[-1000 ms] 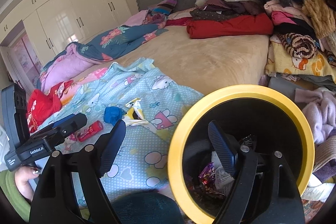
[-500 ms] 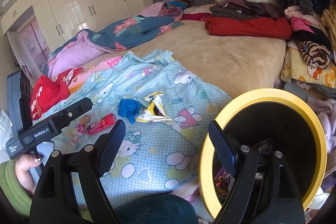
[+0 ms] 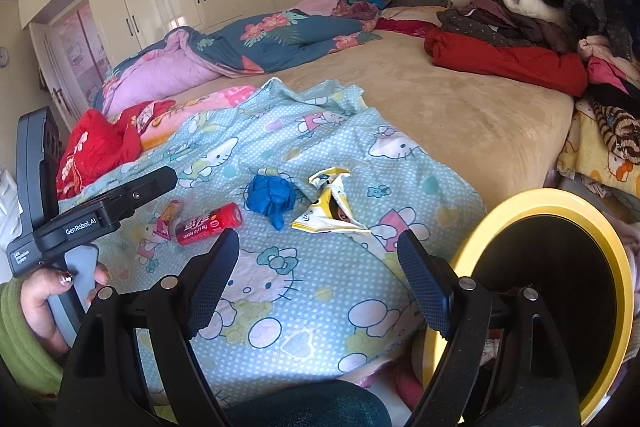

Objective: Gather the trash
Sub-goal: 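Move both open tools back over the sheet toward the red candy tube, then grasp the red candy tube with the left tool while the right grasps the yellow wrapper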

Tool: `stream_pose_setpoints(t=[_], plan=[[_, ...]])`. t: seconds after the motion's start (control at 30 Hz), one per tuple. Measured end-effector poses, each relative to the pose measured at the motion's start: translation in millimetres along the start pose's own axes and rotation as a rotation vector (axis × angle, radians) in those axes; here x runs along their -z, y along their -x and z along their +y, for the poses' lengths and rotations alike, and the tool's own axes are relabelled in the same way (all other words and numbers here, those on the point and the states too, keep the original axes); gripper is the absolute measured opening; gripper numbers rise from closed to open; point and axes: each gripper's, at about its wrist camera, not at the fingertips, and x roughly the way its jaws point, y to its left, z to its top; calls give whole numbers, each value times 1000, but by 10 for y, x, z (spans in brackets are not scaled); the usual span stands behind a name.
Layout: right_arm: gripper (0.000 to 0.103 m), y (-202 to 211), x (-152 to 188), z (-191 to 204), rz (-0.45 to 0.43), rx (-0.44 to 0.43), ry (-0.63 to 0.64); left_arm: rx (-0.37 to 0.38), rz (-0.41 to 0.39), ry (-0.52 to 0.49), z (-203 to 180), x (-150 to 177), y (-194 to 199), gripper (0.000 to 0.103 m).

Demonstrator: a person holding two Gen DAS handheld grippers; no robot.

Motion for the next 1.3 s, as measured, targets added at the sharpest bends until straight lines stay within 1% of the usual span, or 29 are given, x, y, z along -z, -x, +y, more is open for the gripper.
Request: stream_pose_setpoints(t=[0.17,0.37,0.67,0.77,0.8,0.87,0.97,1.0,1.03,1.23,1.3], plan=[[79,-125,-36,84,18,-6,35,-20,8,14,148,2,-10,92],[79,-278,-82,155,40,-8,65,-25,33,25,291,-2,-70,92],[79,-517,-146,124,72,7,72,-15,66,3,386,31,-203,92],[79,-611,-163,111,88,12,80,-6,87,0,409,56,-269,91],[79,-640,-165,106,94,14,81,1,94,-3,414,69,-290,90],[79,-709,-174,88,105,16,80,11,107,-20,410,88,-330,83],[79,-797,-180,64,119,18,74,39,134,-47,391,114,-405,80],[79,-820,-182,56,122,19,73,42,139,-55,384,119,-427,73],[79,-861,-185,44,129,20,72,44,145,-61,379,120,-447,71],[79,-1032,-197,1,157,26,60,50,190,-80,405,145,-593,67],[79,-1088,-204,-5,165,27,60,54,209,-86,419,159,-640,63]])
